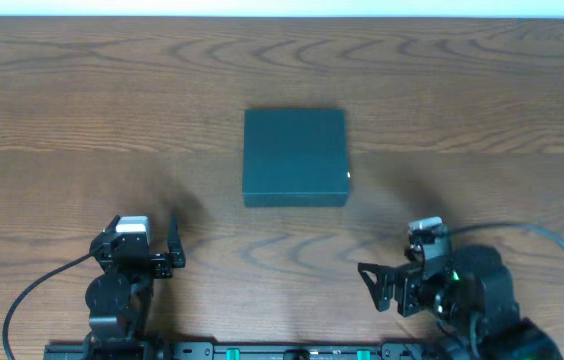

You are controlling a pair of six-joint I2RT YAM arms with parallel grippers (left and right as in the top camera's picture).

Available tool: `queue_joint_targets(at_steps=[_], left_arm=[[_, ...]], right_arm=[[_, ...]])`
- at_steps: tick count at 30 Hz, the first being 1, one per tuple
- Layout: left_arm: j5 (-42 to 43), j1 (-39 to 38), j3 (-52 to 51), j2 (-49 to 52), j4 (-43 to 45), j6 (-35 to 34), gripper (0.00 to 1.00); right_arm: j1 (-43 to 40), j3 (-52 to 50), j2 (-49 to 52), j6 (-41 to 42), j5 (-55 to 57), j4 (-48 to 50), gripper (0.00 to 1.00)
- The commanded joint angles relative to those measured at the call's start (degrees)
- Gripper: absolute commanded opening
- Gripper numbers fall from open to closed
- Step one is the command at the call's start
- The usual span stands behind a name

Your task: Pack container

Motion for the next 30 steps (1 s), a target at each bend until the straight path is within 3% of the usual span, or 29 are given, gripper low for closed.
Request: queue_joint_targets(at_steps=[1,13,30], left_arm=[[-0.96,0.13,-1.42,-0.46,0.04,-0.63,0.95],[-0.96,0.13,-1.42,-0.46,0.04,-0.63,0.95],[-0.98,0.13,-1.42,-0.46,0.04,-0.61,0.95]], right_arm=[[0.61,-4.26,-7.06,-9.42,2.19,2.34,0.99],[0.61,-17.53,-23.41,-12.15,3.21,4.17,0.99],[1.20,-21.38,-23.30,-12.15,2.58,5.57,0.99]])
